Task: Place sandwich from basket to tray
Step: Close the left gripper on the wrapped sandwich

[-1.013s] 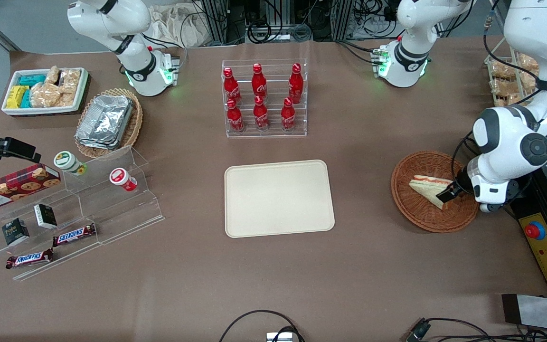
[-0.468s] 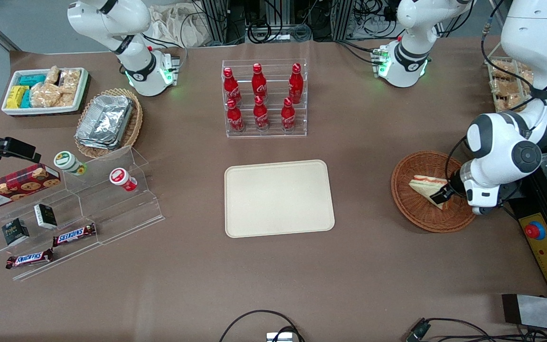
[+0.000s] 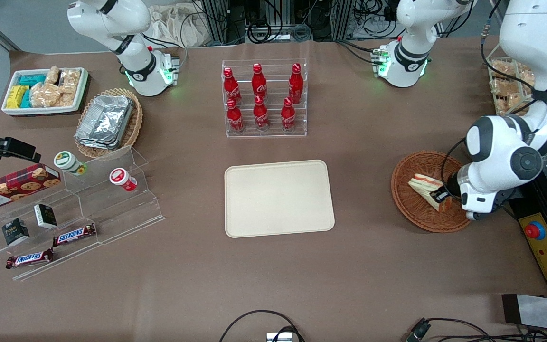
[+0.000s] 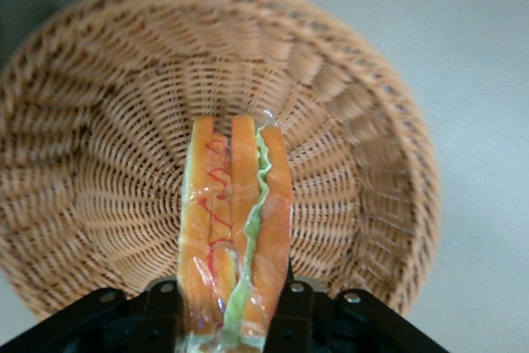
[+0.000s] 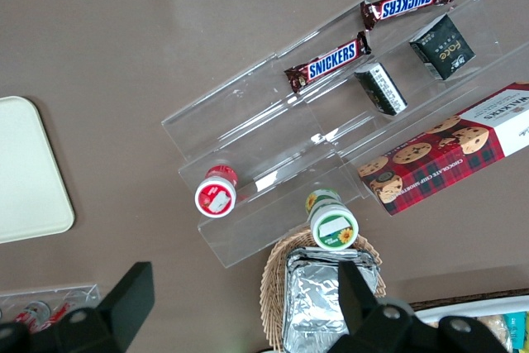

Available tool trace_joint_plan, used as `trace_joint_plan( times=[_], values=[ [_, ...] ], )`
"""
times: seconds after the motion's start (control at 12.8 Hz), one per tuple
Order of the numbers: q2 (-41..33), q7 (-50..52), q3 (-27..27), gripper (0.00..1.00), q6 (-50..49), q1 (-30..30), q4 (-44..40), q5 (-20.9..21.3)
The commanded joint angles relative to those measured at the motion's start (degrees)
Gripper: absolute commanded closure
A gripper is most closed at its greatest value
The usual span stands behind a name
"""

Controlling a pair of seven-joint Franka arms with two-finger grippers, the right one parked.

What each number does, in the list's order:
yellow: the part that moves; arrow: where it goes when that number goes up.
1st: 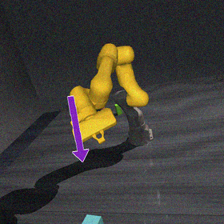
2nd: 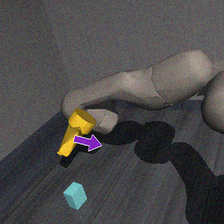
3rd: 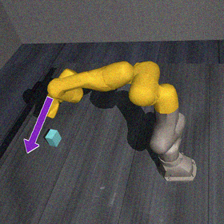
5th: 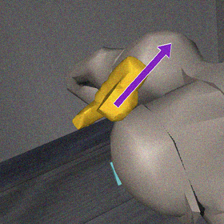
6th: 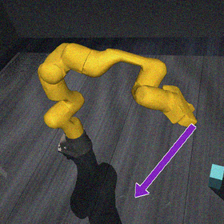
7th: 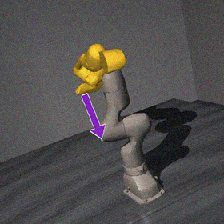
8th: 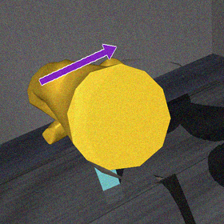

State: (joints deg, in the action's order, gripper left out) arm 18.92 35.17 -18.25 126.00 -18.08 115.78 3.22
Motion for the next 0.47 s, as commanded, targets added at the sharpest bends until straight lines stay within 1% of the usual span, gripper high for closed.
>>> trace_joint_plan(
  times=[0.0, 0.16, 0.31, 0.39],
  values=[
    [-0.3, -4.3, -1.3, 1.0, -8.9, 0.4, -8.8, 0.6],
    [0.1, -6.9, -1.8, 1.0, -16.6, 3.7, -17.1, 0.9],
    [1.2, -8.3, -1.8, 1.0, -23.1, 9.7, -24.7, 3.3],
    [1.9, -8.3, -1.8, 1.0, -25.4, 12.3, -27.5, 3.7]
  ],
)
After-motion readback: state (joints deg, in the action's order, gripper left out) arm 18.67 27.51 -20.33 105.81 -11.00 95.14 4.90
